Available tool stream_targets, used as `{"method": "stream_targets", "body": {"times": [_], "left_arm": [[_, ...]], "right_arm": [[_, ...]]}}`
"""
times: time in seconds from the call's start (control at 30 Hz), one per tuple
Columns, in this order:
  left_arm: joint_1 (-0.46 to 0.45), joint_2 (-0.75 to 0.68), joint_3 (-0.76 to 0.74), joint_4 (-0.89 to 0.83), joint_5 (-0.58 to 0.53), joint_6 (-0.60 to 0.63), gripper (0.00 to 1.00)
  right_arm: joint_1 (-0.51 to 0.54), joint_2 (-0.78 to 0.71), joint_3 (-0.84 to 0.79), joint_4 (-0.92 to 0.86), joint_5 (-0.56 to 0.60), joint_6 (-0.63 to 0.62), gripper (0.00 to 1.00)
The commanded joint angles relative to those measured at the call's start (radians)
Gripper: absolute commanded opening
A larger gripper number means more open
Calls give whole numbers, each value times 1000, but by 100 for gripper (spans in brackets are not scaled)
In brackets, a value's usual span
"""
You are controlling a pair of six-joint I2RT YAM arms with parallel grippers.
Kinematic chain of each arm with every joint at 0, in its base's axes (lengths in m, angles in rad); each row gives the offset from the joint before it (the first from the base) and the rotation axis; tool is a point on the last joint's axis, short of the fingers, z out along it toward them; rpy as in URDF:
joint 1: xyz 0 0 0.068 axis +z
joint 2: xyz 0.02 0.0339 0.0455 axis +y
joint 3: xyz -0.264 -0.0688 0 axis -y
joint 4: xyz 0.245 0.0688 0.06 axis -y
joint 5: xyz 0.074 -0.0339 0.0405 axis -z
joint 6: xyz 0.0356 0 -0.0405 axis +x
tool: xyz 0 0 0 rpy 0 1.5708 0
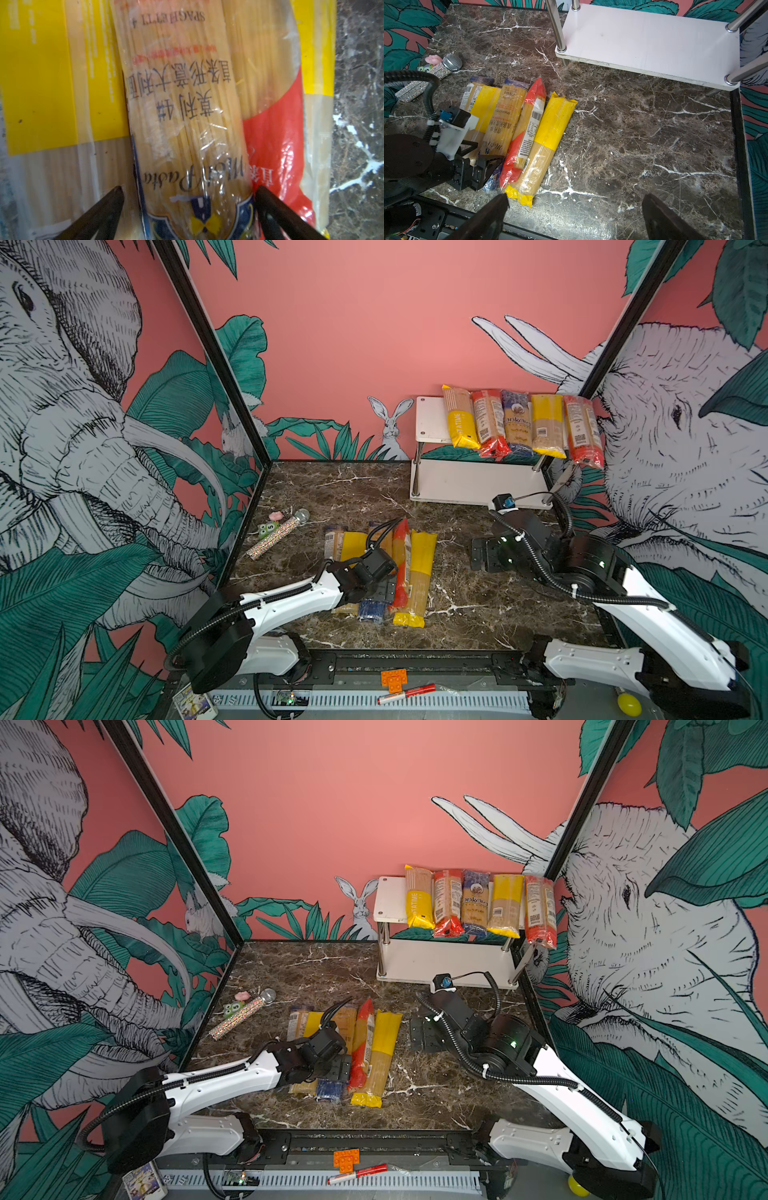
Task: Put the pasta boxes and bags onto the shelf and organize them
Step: 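Close the left gripper on the clear spaghetti bag with Chinese print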
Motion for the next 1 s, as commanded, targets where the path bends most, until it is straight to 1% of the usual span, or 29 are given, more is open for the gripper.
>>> {"method": "stream_targets", "body": {"times": [0.0, 0.2, 0.27, 0.3, 0.37, 0.43, 0.6, 0.63, 0.73, 0.77, 0.9, 0.97], "left_arm": [[-6, 23, 12, 27, -6, -20, 99], [-6, 95, 14, 55, -2, -19, 99], [-6, 120, 19, 62, -1, -20, 97], [-6, 127, 22, 59, 2, -21, 94], [-6, 132, 31, 49, 5, -25, 80], [-6, 120, 36, 32, -1, -27, 71], [-6, 54, 44, -24, -47, -14, 58], [-6, 40, 50, -45, -58, -8, 54], [-6, 9, 59, -76, -84, 7, 33], [-6, 2, 62, -85, -91, 10, 28], [-4, -12, 76, -99, -96, 10, 18], [-4, -16, 91, -106, -99, 10, 11]], "right_arm": [[5, -18, -22, -18, 32, 22, 99], [5, -48, -39, -22, 46, 24, 99], [5, -55, -37, -29, 53, 22, 99], [5, -59, -37, -31, 55, 22, 99], [5, -66, -37, -37, 59, 19, 99], [4, -71, -39, -42, 61, 18, 99], [4, -85, -51, -47, 61, 13, 99], [4, -88, -54, -47, 60, 13, 99], [3, -91, -59, -49, 53, 8, 99], [3, -93, -57, -53, 52, 6, 99], [3, -114, -66, -60, 51, 8, 99], [4, -125, -72, -66, 51, 9, 99]]}}
